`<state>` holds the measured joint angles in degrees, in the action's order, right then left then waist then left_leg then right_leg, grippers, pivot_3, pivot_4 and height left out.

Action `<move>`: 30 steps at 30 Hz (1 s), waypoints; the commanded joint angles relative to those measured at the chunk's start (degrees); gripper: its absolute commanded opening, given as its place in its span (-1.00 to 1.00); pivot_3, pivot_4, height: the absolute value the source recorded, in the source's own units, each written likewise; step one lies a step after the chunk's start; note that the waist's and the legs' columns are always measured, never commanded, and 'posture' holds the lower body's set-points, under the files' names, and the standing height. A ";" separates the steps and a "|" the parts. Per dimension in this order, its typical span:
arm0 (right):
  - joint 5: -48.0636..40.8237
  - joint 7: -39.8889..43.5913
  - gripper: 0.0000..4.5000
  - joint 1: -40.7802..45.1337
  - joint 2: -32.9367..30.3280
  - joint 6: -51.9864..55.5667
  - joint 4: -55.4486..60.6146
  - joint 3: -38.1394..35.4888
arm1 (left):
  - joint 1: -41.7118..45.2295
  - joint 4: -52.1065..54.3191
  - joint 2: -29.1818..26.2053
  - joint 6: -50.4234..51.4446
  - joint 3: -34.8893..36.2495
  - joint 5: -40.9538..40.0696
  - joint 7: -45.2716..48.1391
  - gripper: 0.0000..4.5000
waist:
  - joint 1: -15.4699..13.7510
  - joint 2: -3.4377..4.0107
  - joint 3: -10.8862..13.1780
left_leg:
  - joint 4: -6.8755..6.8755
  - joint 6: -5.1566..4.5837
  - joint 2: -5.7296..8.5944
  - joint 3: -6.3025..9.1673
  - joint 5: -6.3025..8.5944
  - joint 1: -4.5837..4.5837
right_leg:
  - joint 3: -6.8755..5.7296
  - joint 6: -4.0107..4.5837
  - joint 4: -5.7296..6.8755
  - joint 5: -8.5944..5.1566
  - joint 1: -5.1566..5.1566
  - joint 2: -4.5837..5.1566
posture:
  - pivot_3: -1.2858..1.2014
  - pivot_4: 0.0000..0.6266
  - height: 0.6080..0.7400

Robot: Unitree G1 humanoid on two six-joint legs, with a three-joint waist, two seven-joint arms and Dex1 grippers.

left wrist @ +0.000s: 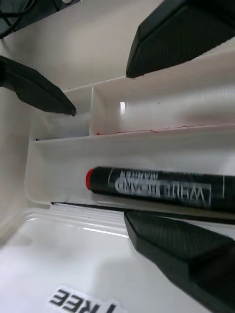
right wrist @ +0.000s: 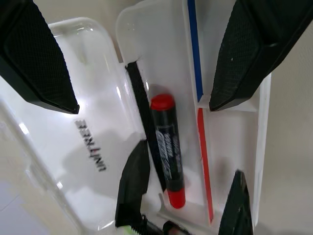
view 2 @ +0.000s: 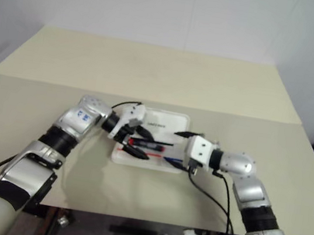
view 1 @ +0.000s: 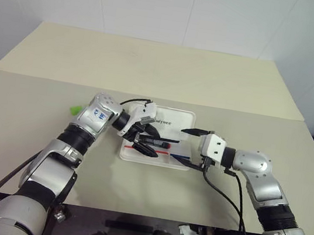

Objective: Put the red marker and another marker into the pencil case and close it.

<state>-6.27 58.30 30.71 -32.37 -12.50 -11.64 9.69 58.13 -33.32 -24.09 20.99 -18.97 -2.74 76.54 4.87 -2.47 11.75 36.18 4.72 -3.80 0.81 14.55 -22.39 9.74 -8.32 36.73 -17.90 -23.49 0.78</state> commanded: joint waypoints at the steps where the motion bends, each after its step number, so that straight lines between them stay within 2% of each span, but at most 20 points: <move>1: -3.03 0.55 1.00 -0.80 -1.03 1.43 3.60 -2.64 | -0.81 5.86 -0.63 -4.61 2.11 -0.23 -2.03 0.99 | -0.05 0.00 0.00 | 0.00 0.00 0.00 0.01 0.00 0.00 | 0.00 0.00 0.00 0.00 0.00 0.00 | 0.03 -0.52 1.00; 9: -5.39 0.63 1.00 -1.61 -1.44 3.62 5.78 -4.25 | -6.11 17.85 -3.27 -5.46 5.94 -1.58 -6.97 0.99 | 0.04 0.01 0.01 | 0.06 0.00 0.00 -0.01 -0.01 0.02 | 0.03 0.00 0.10 0.00 0.00 0.00 | 0.03 -0.52 1.00; 15: -8.11 -0.16 1.00 -0.64 -0.89 6.42 7.40 -6.46 | -9.17 27.33 -5.65 0.10 12.42 -3.39 -14.52 0.99 | -0.02 0.02 0.01 | 0.13 -0.05 0.00 0.01 -0.05 0.04 | 0.04 0.00 0.22 0.00 0.01 0.00 | 0.03 -0.52 1.00; 18: -9.78 0.09 1.00 -0.50 -1.03 8.14 8.24 -7.44 | -11.58 30.66 -8.05 3.42 16.88 -4.01 -18.79 0.99 | 0.00 0.02 0.01 | 0.13 -0.05 0.00 0.01 -0.05 0.05 | 0.04 0.00 0.24 0.00 0.02 0.00 | 0.03 -0.52 1.00; 20: -11.15 1.36 1.00 -0.42 -1.54 9.99 8.40 -7.76 | -14.57 31.05 -12.04 4.34 20.27 -3.52 -20.35 0.99 | 0.46 0.03 0.01 | 0.11 -0.05 0.00 0.00 -0.05 0.06 | 0.05 0.00 0.24 0.00 0.00 0.00 | 0.03 -0.52 1.00; 22: -11.30 2.36 1.00 -0.20 -1.83 10.07 7.91 -7.55 | -15.89 28.86 -15.78 7.98 21.39 -3.53 -20.41 0.99 | 0.67 0.04 0.02 | 0.05 -0.05 -0.04 0.01 -0.05 0.11 | 0.06 0.01 0.26 0.00 -0.01 -0.05 | 0.03 -0.52 1.00; 25: -11.27 2.74 1.00 1.19 -0.84 9.55 6.33 -7.34 | -16.24 22.68 -19.44 6.63 21.92 -2.15 -21.75 0.99 | 0.52 0.06 0.03 | 0.08 -0.07 -0.05 0.03 -0.06 0.09 | 0.03 0.03 0.29 -0.01 -0.02 -0.07 | 0.03 -0.52 1.00; 30: -12.89 4.62 1.00 1.76 -0.61 10.44 5.08 -7.79 | -13.28 7.42 -21.85 -3.68 22.11 -0.95 -22.33 0.99 | -0.09 0.06 0.03 | 0.13 -0.07 -0.03 0.02 -0.06 0.09 | 0.02 0.02 0.27 -0.01 0.00 -0.06 | 0.03 -0.52 1.00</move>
<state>-17.44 61.94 32.22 -32.58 -2.25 -7.04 3.67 42.80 -23.76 -44.56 20.85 2.02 -4.02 54.30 4.78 -2.41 11.78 36.29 4.65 -3.83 0.84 14.49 -22.31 9.75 -8.29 36.98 -17.91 -23.51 0.72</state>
